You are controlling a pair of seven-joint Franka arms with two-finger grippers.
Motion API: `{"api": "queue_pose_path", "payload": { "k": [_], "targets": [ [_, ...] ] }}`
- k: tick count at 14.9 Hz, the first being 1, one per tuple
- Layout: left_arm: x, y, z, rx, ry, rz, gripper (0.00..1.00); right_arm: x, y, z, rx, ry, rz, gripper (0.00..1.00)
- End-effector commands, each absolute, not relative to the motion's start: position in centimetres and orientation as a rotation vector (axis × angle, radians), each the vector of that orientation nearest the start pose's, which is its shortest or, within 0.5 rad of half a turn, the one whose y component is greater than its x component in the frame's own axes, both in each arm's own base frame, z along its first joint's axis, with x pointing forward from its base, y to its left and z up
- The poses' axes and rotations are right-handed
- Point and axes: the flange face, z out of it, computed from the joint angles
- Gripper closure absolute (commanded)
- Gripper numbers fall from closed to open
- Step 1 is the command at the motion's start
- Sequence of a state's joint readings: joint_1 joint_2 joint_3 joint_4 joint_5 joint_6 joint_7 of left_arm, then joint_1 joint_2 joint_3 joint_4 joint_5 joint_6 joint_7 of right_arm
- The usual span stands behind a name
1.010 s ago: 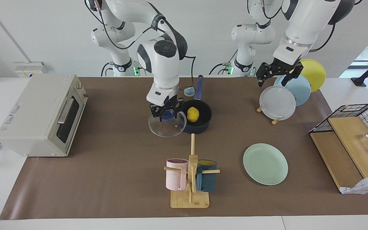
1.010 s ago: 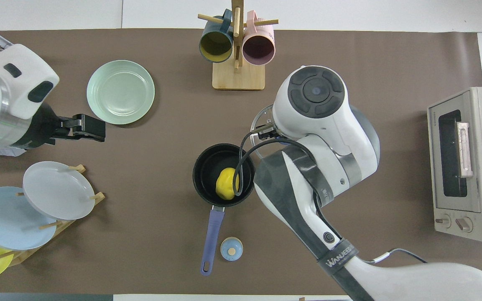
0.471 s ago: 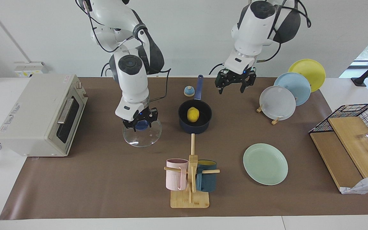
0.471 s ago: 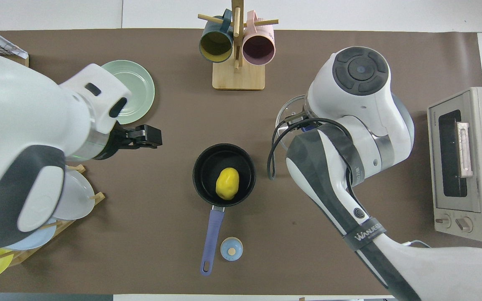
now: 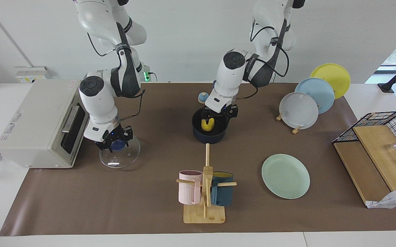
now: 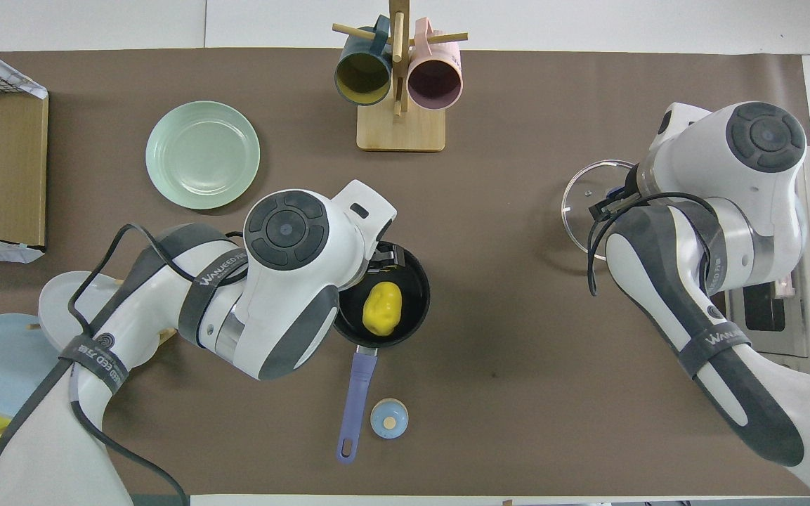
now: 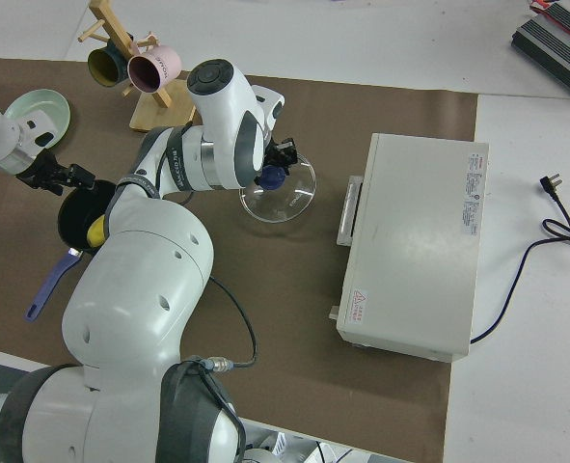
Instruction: Transfer potato from pot to plate
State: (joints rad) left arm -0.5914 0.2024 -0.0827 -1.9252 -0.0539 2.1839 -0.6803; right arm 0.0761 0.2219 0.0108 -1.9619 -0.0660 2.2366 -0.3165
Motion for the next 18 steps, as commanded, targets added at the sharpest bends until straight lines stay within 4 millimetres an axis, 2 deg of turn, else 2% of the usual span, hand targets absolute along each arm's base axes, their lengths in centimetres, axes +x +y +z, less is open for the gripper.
{"api": "queue_pose_path", "payload": {
  "k": [1,3,8,9,11,13,16,17,18],
  "targets": [
    [46.2,-39.0,37.7,-3.232,-0.12,-0.001,0.0,58.7,4.4,36.5,-3.109,-0.725,-0.095,0.41],
    [45.6,-38.9,36.6,-3.215,-0.155,0.028,0.0,58.5,4.2,36.3,-3.108,-0.733,-0.114,0.4],
    [43.9,-39.8,35.3,-3.204,-0.214,0.041,0.0,57.7,2.5,34.9,-3.107,-0.749,-0.166,0.39],
    [44.0,-40.0,35.1,-3.212,-0.231,0.026,0.0,57.5,2.3,34.5,-3.108,-0.744,-0.154,0.39],
    [43.9,-40.5,33.4,-3.2,-0.255,0.046,0.0,57.3,2.3,34.1,-3.106,-0.749,-0.141,0.38],
    [43.7,-40.4,33.2,-3.192,-0.254,0.058,0.0,57.1,1.6,33.6,-3.109,-0.733,-0.124,0.35],
    [43.3,-40.8,33.0,-3.186,-0.239,0.069,0.0,57.0,1.5,33.6,-3.111,-0.723,-0.121,0.23],
    [43.2,-40.9,32.9,-3.186,-0.236,0.071,0.0,57.1,1.6,33.6,-3.111,-0.718,-0.122,0.05],
    [43.2,-40.9,32.9,-3.184,-0.236,0.073,0.0,57.2,1.8,33.8,-3.11,-0.722,-0.124,0.0]
  ]
}}
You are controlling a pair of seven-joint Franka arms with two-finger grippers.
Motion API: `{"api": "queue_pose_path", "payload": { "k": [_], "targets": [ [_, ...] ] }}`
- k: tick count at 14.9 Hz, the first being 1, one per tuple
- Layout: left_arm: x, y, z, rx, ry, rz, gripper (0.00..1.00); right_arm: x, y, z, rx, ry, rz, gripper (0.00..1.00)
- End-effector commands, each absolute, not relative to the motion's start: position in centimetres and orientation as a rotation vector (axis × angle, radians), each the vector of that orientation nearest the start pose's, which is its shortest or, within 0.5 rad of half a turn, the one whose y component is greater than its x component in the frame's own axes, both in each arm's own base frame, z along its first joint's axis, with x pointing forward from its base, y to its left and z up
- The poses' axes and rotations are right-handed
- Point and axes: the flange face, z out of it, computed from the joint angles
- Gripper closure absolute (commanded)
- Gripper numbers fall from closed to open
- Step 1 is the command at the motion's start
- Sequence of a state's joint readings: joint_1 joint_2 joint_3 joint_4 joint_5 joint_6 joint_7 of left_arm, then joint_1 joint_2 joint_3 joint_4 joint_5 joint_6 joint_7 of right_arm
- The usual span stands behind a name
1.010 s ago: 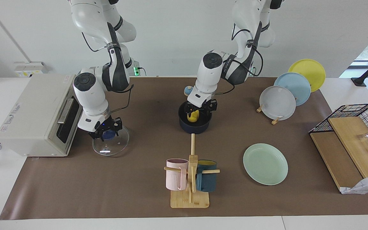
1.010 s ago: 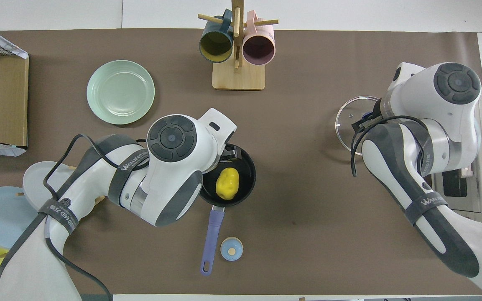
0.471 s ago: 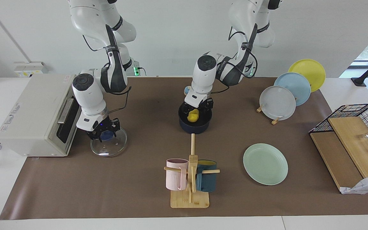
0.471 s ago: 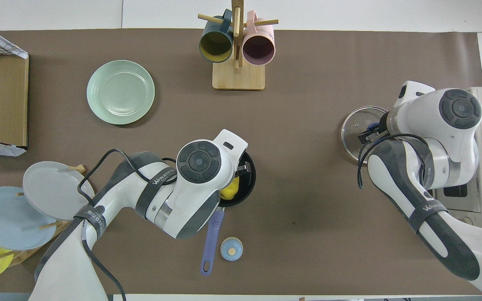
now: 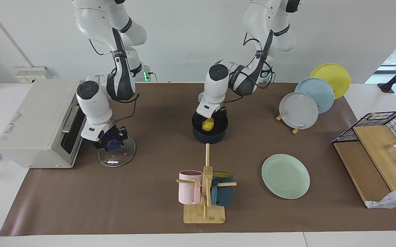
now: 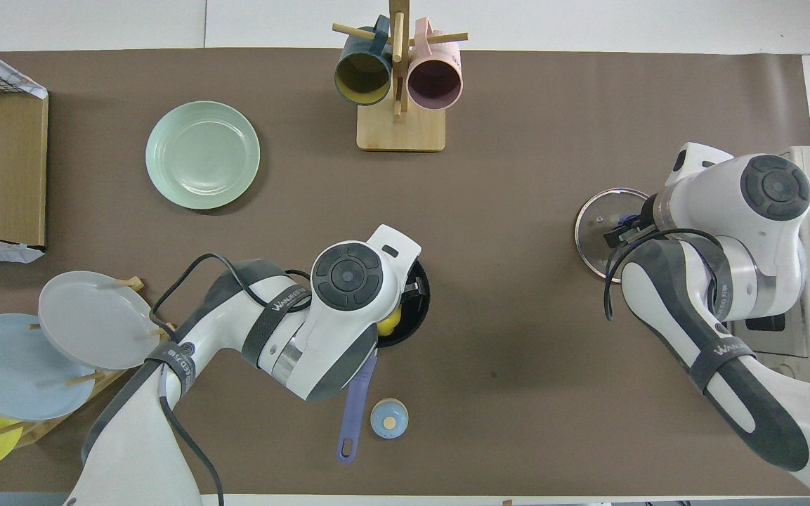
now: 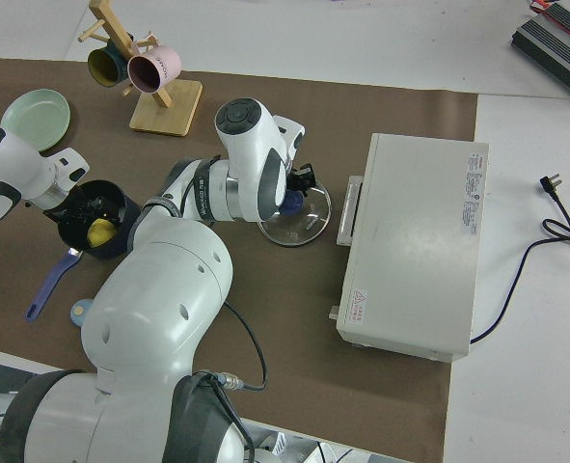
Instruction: Transfer potato from pot to plate
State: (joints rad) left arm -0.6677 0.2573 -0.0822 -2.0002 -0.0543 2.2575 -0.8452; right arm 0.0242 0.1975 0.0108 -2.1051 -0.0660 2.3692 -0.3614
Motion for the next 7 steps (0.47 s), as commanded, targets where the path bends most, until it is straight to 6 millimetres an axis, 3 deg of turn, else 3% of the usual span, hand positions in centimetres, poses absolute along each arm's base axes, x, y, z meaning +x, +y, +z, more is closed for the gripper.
{"api": "queue_pose_path", "payload": {
  "k": [1,5,7],
  "targets": [
    [43.0,-40.9,32.8,-3.181,-0.236,0.078,0.0,57.4,1.8,34.1,-3.111,-0.722,-0.129,0.0],
    [42.3,-41.2,32.4,-3.175,-0.23,0.087,0.0,58.7,4.2,38.9,-3.101,-0.714,-0.107,0.0],
    [42.3,-41.2,32.4,-3.176,-0.231,0.085,0.0,58.7,6.4,41.8,-3.101,-0.659,-0.082,0.0]
  ]
}}
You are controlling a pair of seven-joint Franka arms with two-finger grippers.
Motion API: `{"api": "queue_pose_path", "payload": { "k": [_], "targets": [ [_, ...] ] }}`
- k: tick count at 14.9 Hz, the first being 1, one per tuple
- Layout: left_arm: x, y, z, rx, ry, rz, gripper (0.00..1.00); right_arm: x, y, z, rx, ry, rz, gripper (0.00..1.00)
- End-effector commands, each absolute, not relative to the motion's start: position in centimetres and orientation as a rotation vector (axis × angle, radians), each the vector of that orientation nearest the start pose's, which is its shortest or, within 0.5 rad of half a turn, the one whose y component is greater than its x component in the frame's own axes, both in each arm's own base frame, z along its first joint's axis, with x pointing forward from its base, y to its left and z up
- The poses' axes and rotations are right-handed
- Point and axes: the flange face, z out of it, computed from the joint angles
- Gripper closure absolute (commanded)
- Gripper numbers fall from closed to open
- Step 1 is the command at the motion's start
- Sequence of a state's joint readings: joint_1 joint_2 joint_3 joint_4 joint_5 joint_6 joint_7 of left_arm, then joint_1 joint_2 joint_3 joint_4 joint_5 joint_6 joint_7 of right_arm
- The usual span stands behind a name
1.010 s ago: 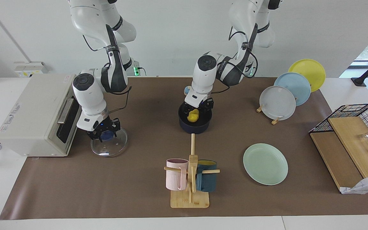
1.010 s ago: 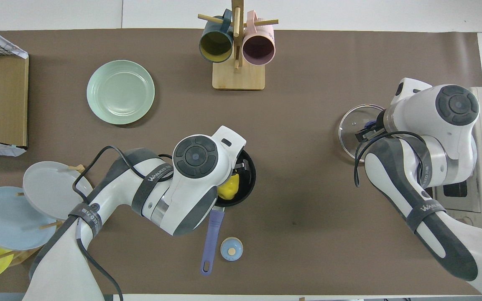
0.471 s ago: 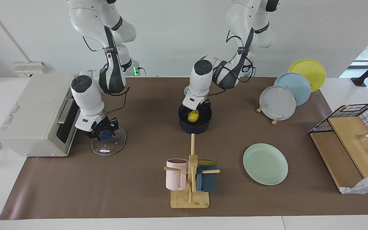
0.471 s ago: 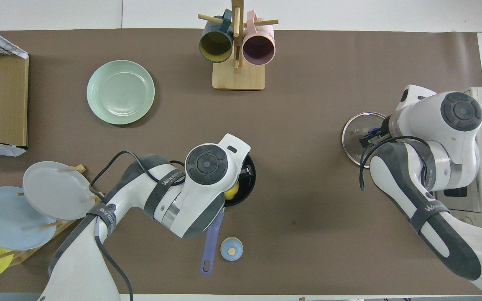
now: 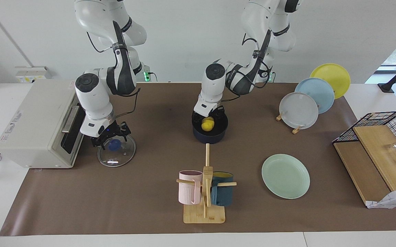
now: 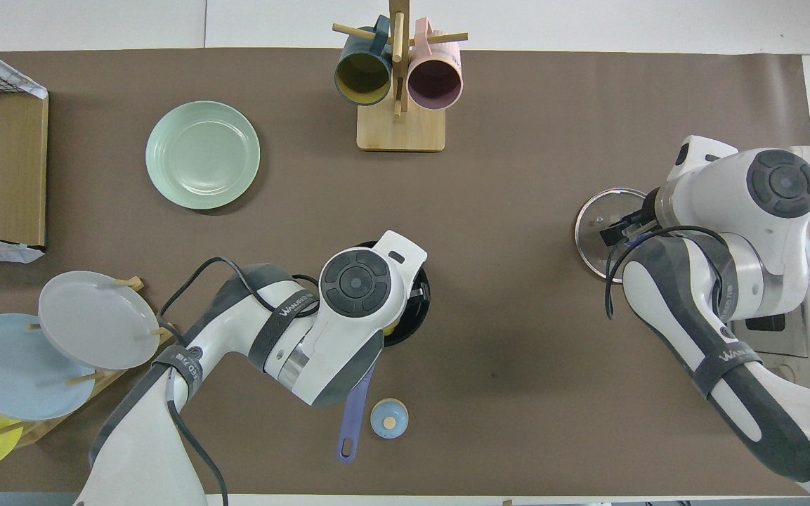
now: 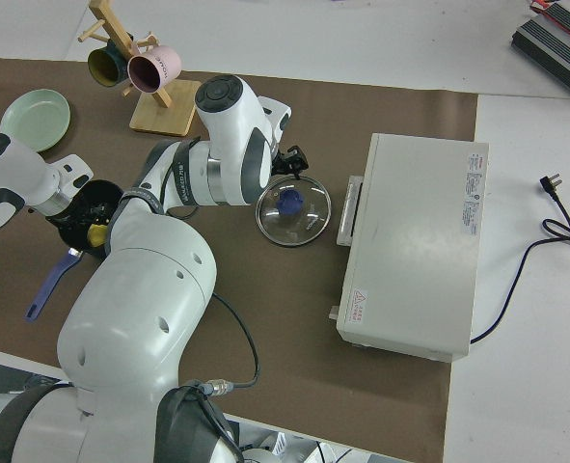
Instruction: Transfer potato from pot to plate
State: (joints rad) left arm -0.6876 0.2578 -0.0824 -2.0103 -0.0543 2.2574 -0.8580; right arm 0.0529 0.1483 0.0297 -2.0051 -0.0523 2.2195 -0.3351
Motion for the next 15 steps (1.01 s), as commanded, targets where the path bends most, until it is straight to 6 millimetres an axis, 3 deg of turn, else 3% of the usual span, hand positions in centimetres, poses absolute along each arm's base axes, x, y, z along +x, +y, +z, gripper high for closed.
{"api": "queue_pose_path", "payload": {
  "k": [1,3,7,9,12,14,15],
  "targets": [
    [42.2,-41.3,32.3,-3.173,-0.228,0.09,0.0,58.6,7.6,43.7,-3.101,-0.628,-0.076,0.0],
    [42.1,-41.3,32.1,-3.17,-0.226,0.093,0.06,58.6,9.2,47.3,-3.109,-0.58,-0.038,0.0],
    [42.2,-41.1,32.1,-3.17,-0.213,0.094,0.6,57.7,9.2,53.7,-3.117,-0.511,-0.022,0.0],
    [42.3,-41.1,32.2,-3.172,-0.211,0.092,0.81,56.1,9.0,56.7,-3.106,-0.456,-0.048,0.0],
    [42.4,-41.0,32.2,-3.171,-0.215,0.092,0.93,54.8,7.4,60.5,-3.116,-0.362,-0.026,0.0],
    [42.6,-40.9,33.4,-3.171,-0.213,0.094,0.98,54.8,5.4,61.2,-3.135,-0.288,0.024,0.0],
    [42.6,-40.9,35.0,-3.175,-0.212,0.087,1.0,54.8,4.2,61.1,-3.139,-0.254,0.039,0.0]
  ]
}}
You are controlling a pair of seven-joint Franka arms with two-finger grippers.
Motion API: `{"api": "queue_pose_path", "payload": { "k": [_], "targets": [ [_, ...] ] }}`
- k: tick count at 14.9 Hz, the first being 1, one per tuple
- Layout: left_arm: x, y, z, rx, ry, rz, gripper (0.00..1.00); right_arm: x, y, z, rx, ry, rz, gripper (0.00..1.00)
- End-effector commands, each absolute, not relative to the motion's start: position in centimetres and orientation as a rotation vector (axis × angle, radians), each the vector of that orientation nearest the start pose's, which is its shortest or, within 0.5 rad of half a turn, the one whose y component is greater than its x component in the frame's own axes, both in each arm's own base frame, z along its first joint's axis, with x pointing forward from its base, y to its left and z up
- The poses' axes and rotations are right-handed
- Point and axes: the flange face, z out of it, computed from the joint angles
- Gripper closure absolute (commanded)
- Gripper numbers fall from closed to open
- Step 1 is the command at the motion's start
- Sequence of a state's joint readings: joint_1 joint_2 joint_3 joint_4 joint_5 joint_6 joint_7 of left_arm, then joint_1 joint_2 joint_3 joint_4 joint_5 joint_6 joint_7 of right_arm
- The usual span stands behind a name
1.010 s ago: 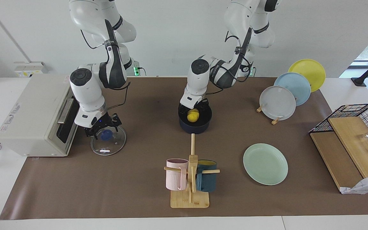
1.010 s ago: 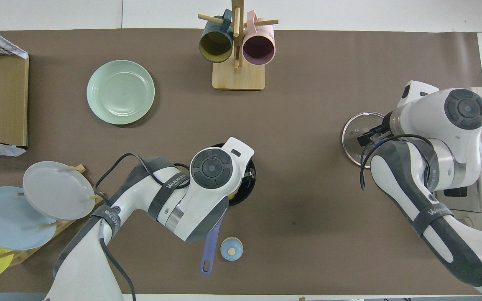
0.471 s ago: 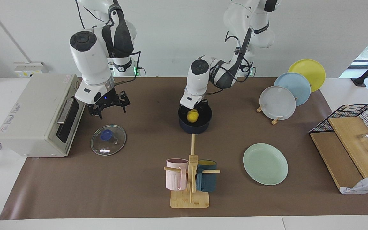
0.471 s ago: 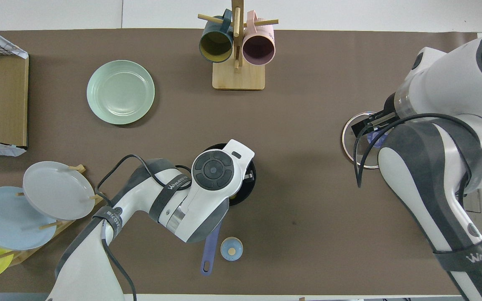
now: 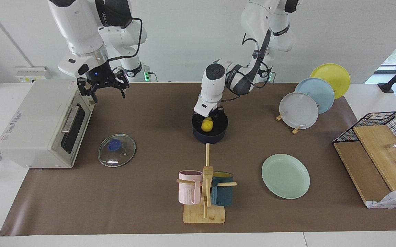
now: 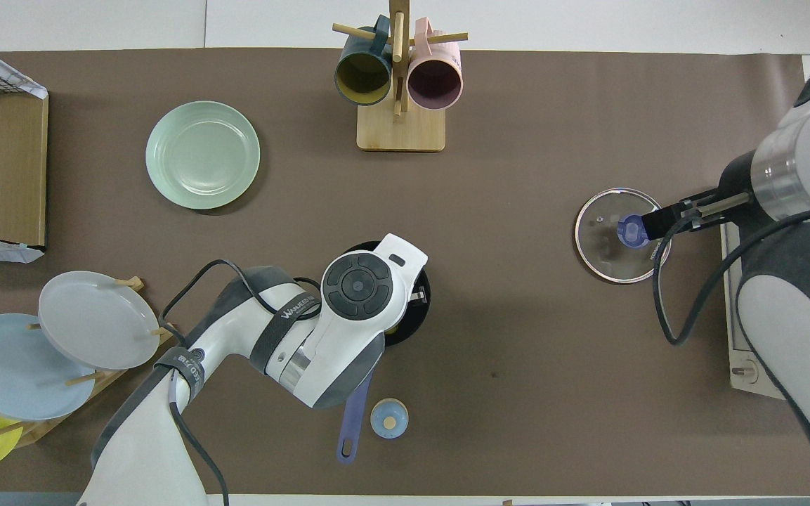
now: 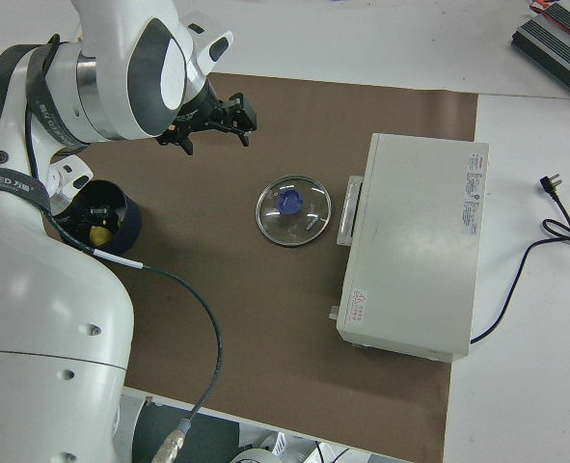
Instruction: Transfer potato from pot to plate
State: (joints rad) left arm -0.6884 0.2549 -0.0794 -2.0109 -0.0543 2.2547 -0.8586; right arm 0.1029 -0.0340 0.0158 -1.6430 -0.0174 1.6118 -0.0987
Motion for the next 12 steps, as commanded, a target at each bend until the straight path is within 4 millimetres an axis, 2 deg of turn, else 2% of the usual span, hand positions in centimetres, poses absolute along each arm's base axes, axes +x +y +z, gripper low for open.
{"api": "queue_pose_path", "payload": {
  "k": [1,3,5,6,8,10,12],
  "targets": [
    [42.7,-40.7,36.9,-3.178,-0.212,0.081,1.0,54.6,3.8,60.9,-3.14,-0.244,0.075,0.0],
    [43.6,-40.3,40.8,-3.184,-0.216,0.071,1.0,54.1,3.7,60.6,-3.145,-0.239,0.123,0.0],
    [45.9,-38.5,45.2,-3.179,-0.241,0.081,1.0,54.3,3.8,60.3,-3.155,-0.138,0.144,0.0],
    [47.3,-37.4,47.4,-3.18,-0.24,0.088,1.0,54.5,3.7,59.9,-3.155,-0.123,0.164,0.0],
    [50.4,-33.9,50.9,-3.188,-0.248,0.085,1.0,54.5,3.2,60.0,-3.154,-0.113,0.176,0.0],
    [53.2,-30.5,52.6,-3.216,-0.221,0.068,1.0,54.1,3.1,60.5,-3.155,-0.111,0.167,0.0],
    [57.1,-24.8,51.9,-3.226,-0.161,0.051,1.0,54.0,3.2,60.8,-3.156,-0.111,0.157,0.0]
  ]
}}
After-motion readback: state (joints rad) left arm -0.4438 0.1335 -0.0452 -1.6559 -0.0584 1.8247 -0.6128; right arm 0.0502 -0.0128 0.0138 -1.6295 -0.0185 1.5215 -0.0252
